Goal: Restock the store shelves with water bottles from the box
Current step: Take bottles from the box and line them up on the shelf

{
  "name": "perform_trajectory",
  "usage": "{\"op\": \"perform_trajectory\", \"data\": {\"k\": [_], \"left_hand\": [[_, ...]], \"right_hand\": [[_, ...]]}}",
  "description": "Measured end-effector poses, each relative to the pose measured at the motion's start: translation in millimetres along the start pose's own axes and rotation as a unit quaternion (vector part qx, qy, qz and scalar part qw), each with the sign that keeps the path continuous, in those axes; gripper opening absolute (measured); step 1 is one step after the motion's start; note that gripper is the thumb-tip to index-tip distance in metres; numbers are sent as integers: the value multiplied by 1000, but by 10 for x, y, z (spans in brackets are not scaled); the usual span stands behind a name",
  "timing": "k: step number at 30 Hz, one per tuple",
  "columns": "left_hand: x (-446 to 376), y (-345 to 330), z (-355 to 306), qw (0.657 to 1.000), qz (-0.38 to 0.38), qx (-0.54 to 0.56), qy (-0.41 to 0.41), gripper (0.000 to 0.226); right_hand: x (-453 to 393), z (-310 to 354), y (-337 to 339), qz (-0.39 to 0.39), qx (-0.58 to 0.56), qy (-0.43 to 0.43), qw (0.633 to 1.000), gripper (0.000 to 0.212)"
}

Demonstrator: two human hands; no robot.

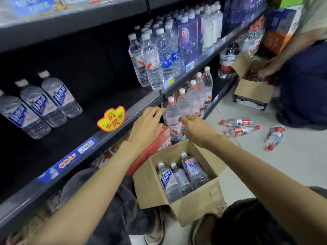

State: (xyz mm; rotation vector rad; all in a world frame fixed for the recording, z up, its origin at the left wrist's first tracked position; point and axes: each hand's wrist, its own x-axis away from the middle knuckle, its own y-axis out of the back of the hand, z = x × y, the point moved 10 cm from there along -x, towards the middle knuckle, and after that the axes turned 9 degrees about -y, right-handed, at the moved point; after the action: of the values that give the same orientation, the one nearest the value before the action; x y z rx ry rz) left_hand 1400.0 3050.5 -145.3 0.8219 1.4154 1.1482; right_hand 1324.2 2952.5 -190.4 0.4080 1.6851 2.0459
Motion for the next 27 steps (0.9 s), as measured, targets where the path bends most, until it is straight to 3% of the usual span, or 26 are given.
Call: {"op": "perform_trajectory", "data": {"k": [6, 14, 27], "left_hand": [[307, -928, -193, 992, 122, 37, 12, 57], [676, -1889, -259, 956, 282, 61, 45, 45], [806, -2624, -123, 883, 447, 33, 140, 44]], "right_hand": [[151, -155, -838, 75, 10, -18, 997, 40], [126, -289, -1829, 172, 12, -43, 984, 43], [-80, -391, -2451, 202, 71, -92, 972, 43]]}}
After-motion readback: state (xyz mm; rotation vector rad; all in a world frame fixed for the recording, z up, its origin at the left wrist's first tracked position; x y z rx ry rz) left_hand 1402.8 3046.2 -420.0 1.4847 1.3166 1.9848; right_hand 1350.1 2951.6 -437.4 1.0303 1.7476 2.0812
